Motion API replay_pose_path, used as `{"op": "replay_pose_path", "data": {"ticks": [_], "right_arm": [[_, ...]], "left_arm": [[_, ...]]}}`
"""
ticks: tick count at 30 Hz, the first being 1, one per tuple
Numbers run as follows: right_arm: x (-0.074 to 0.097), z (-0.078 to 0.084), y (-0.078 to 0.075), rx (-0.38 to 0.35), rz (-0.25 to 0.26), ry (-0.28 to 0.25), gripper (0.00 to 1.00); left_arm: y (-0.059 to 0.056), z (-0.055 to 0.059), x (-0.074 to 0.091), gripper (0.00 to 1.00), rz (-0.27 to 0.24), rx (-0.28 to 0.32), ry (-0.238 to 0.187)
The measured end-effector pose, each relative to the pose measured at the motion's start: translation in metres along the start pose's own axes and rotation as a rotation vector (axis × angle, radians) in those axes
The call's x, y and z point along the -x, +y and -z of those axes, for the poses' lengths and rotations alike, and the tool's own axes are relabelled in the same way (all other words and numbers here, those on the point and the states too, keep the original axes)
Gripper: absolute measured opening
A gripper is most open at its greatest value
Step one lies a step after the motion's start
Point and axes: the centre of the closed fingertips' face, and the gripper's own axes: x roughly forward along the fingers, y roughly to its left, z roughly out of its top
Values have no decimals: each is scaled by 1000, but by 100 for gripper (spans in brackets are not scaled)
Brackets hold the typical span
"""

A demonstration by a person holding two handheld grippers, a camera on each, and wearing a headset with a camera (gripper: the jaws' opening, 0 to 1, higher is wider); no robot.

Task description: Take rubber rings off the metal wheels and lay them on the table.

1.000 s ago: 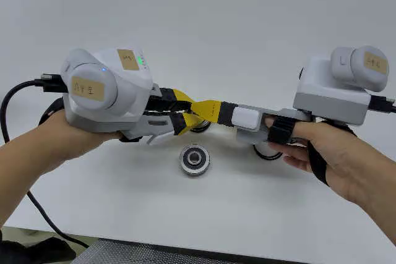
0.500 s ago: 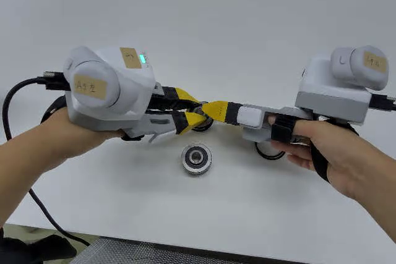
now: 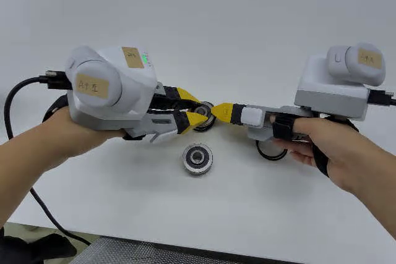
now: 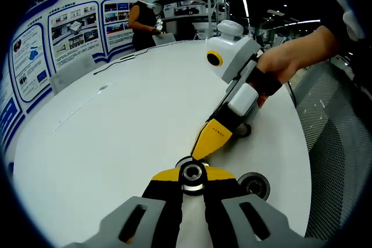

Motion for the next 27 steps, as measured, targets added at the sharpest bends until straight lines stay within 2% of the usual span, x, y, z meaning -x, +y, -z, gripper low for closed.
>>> {"op": "replay_pose_path", "data": {"ticks": [5, 14, 23, 27], "right_arm": [[1, -1, 1, 15, 5, -2, 3], [1, -1, 1, -2, 12, 3, 2], [1, 0, 4, -20, 4, 3, 1], [1, 0, 6, -5, 1, 7, 1]], "left_arm": [[0, 0, 0, 12, -1, 0, 0], [0, 0, 0, 12, -2, 13, -1], [0, 0, 0, 12, -2, 15, -2], [0, 0, 0, 12, -1, 15, -3]]}}
